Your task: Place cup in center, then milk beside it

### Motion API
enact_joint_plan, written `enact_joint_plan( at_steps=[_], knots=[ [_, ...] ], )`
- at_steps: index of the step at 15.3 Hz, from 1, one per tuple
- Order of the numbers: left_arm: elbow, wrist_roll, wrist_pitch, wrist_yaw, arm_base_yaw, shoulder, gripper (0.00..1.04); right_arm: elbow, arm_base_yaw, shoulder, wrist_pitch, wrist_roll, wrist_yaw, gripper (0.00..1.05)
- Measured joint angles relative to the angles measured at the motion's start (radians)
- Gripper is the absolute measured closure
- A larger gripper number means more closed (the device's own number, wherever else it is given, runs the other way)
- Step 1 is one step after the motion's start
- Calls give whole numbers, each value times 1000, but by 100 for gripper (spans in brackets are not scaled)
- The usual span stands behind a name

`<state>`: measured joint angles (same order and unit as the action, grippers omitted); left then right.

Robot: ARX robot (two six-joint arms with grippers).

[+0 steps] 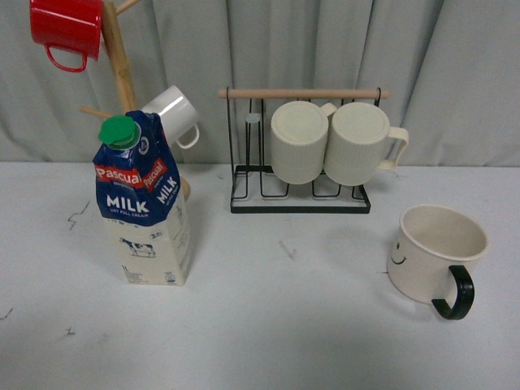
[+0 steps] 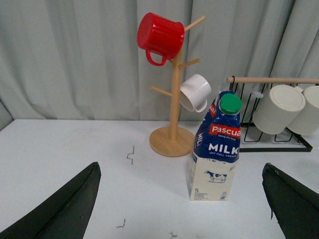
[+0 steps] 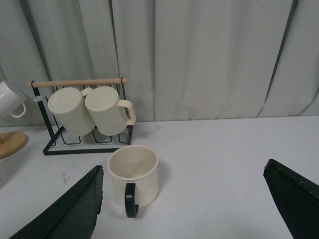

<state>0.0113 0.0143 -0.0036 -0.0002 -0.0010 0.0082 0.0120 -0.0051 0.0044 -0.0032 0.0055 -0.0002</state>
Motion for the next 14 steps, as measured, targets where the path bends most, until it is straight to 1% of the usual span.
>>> enact_joint_plan(
  at_steps=[14],
  knots=[
    [0,0,0,0,0,0,7,0,0,0,0,0,0,6]
  ],
)
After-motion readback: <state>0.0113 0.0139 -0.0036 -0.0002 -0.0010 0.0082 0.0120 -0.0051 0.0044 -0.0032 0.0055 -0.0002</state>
